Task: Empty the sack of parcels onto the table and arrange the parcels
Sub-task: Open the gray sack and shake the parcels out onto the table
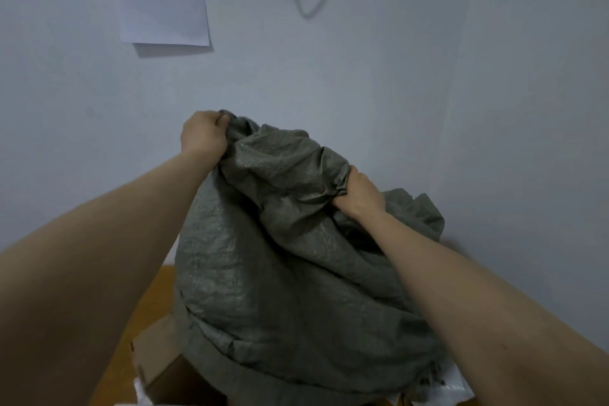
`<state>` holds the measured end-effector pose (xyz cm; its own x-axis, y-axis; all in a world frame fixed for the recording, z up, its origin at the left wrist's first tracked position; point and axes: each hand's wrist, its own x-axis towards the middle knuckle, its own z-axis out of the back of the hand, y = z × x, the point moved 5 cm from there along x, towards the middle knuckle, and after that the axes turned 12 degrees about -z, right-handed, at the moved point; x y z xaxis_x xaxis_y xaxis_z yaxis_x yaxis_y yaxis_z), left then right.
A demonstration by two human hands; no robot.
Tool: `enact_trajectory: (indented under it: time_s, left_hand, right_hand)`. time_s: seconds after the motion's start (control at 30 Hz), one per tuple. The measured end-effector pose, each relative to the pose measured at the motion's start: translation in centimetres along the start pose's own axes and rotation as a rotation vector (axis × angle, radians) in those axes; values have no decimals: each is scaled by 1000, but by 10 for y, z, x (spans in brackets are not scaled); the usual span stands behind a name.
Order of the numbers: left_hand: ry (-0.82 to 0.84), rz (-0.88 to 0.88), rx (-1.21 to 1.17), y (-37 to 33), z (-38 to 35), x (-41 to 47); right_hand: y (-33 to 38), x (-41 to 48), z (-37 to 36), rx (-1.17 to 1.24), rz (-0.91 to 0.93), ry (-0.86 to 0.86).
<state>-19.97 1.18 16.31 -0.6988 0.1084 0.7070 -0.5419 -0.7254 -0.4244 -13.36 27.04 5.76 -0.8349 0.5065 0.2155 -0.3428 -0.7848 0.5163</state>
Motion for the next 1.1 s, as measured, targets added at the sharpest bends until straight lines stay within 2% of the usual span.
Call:
enact_trajectory:
  time_s: [0.13,0.23,0.3,0.43,0.53,0.63,0.7,0.77,0.83,0.87,0.9,0.93,1.0,1.03,1.07,1.1]
  left_hand:
    - [117,139,-20,16,-16,-26]
    - [310,298,-97,23,-31,-50]
    - [441,337,-177,16,-40,-64]
    - [660,175,-204,-21,-60,-80]
    - [897,-32,-19,-40,-86,-91]
    - [1098,-160,208,-41,-113,-103]
    - [1143,-216,340,-42,-127,-106]
    - [1145,-277,436,-43,-139,-107]
    - [1141,-317,475,-44,-148,-106]
    - [1146,-325,483,-43,-152,-105]
    - [1157,-326,489,-44,-155,-104]
    - [1173,-322,495,-44,-157,-103]
    - [1214,-311,502,-45,-160,-99]
    - [1235,-297,499,-46,-161,-98]
    - [1255,-280,493,-47,-159,-98]
    - [1280,-256,487,-47,-159,-98]
  right_hand:
    - [-8,-7,-13,-52,-3,43]
    - [-15,-12,-27,-69,-3,112]
    - [-19,-14,-37,-80,9,154]
    - [-21,-20,-48,-109,63,187]
    - [-18,-24,-51,-139,113,192]
    - [-17,-24,-61,-146,158,233]
    - [-19,-23,-66,-108,178,274]
    - [-23,-22,-68,1,170,407]
    - [-31,-17,-61,166,89,583]
    - [-36,-13,-53,252,43,605]
    - [-44,-4,-42,350,5,537]
    - [-57,8,-28,396,-31,357]
    - [-95,31,0,254,-177,-79]
    - [-114,36,9,147,-272,-215]
    - [-134,40,12,78,-375,-249]
    - [-154,45,11,36,-482,-204]
